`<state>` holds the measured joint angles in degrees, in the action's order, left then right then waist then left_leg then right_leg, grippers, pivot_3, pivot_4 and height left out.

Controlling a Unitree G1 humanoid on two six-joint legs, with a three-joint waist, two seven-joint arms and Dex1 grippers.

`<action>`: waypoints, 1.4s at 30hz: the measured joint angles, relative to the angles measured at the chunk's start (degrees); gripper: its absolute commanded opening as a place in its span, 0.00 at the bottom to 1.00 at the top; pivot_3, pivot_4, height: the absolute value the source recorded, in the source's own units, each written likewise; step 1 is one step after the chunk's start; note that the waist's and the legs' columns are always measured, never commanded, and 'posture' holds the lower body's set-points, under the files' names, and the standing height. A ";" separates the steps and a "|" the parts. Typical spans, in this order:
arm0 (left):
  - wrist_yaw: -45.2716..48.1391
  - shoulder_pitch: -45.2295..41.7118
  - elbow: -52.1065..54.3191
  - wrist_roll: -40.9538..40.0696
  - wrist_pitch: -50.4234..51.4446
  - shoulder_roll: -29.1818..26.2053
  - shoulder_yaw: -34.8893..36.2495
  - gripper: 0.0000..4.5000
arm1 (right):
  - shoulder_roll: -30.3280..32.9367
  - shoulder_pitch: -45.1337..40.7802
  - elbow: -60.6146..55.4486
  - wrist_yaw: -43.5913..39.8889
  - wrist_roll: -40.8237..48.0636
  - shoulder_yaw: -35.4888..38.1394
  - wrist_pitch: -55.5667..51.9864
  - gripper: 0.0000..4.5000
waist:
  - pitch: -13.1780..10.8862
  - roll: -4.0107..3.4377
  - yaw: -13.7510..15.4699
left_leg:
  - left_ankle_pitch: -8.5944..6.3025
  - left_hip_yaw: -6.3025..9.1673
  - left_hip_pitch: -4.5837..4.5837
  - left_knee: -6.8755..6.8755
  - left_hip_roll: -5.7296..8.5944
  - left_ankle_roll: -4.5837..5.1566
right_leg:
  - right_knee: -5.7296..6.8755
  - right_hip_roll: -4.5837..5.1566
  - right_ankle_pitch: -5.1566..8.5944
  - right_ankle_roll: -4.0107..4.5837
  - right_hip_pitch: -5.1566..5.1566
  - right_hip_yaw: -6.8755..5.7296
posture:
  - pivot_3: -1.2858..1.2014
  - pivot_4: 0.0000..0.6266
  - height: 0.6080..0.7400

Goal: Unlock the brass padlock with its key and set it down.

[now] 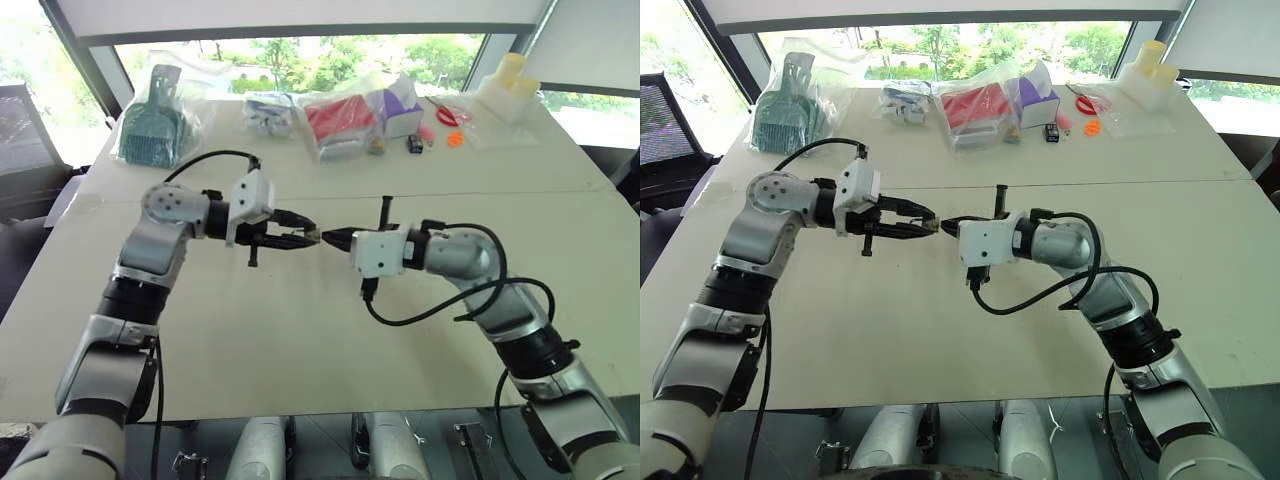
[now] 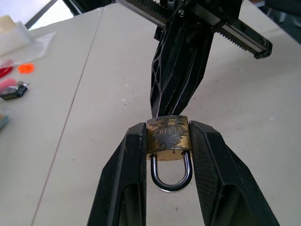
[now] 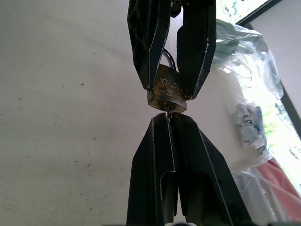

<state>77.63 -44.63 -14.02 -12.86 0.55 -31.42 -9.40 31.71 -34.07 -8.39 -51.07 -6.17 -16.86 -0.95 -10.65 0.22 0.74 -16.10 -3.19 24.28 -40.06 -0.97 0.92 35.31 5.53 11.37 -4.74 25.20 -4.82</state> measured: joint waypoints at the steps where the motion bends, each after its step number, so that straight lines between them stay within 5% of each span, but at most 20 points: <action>1: -0.15 0.03 -0.01 0.30 -0.85 0.02 -0.06 0.16 | 0.00 -0.14 -0.05 -0.41 0.55 0.12 -0.72 0.02 | 0.00 0.00 -0.01 | 0.00 0.00 0.00 0.00 0.00 0.00 | 0.00 0.00 0.00 0.00 0.00 0.00 | 0.52 0.24 1.00; 8: -1.03 0.04 -1.20 2.46 -8.64 0.41 -0.82 0.16 | 0.85 -1.70 -0.37 -3.79 2.84 0.58 -4.87 0.02 | 0.00 0.00 -0.04 | 0.00 -0.05 0.00 0.00 0.00 0.00 | 0.00 0.00 0.00 0.00 0.00 0.00 | 0.52 0.24 1.00; 14: -2.18 0.63 -0.32 -0.98 0.79 0.31 0.07 0.16 | 1.17 -2.17 3.06 0.64 -4.49 -0.69 7.78 0.02 | 0.00 0.00 -0.12 | 0.00 -0.15 0.00 0.00 0.00 0.00 | 0.00 0.00 0.00 -0.02 0.01 0.00 | 0.52 0.24 1.00; 21: -0.44 1.27 2.31 -5.79 12.27 -1.41 0.85 0.16 | 1.39 -2.12 7.76 11.70 -12.74 -0.37 25.09 0.75 | 0.00 0.00 -0.13 | 0.02 -0.16 0.00 0.00 0.00 -0.03 | 0.01 0.00 0.01 -0.02 0.01 0.00 | 0.52 0.24 1.00; 30: 2.60 1.02 4.15 -10.06 18.95 -1.94 1.33 0.16 | 3.32 -1.98 16.71 23.68 -18.26 0.53 45.36 0.75 | 0.00 0.00 -0.28 | 0.03 -0.17 -0.01 0.00 0.00 -0.04 | 0.01 0.00 0.01 -0.01 0.01 0.01 | 0.52 0.24 1.00; 42: 4.44 -0.04 6.12 -11.18 20.39 -2.26 1.36 0.16 | 3.14 -4.37 20.92 22.76 -17.69 -1.71 52.85 0.75 | 0.00 0.00 -0.32 | 0.03 -0.13 -0.01 0.00 -0.01 -0.05 | 0.01 0.00 0.01 -0.01 0.01 0.02 | 0.52 0.24 1.00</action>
<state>82.07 -44.67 -7.90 -24.04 20.94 -33.68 -8.05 34.85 -38.44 12.53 -28.31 -23.87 -18.57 51.89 -10.65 0.22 0.41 -16.07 -3.32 24.27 -40.06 -0.97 0.87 35.33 5.53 11.37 -4.75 25.21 -4.80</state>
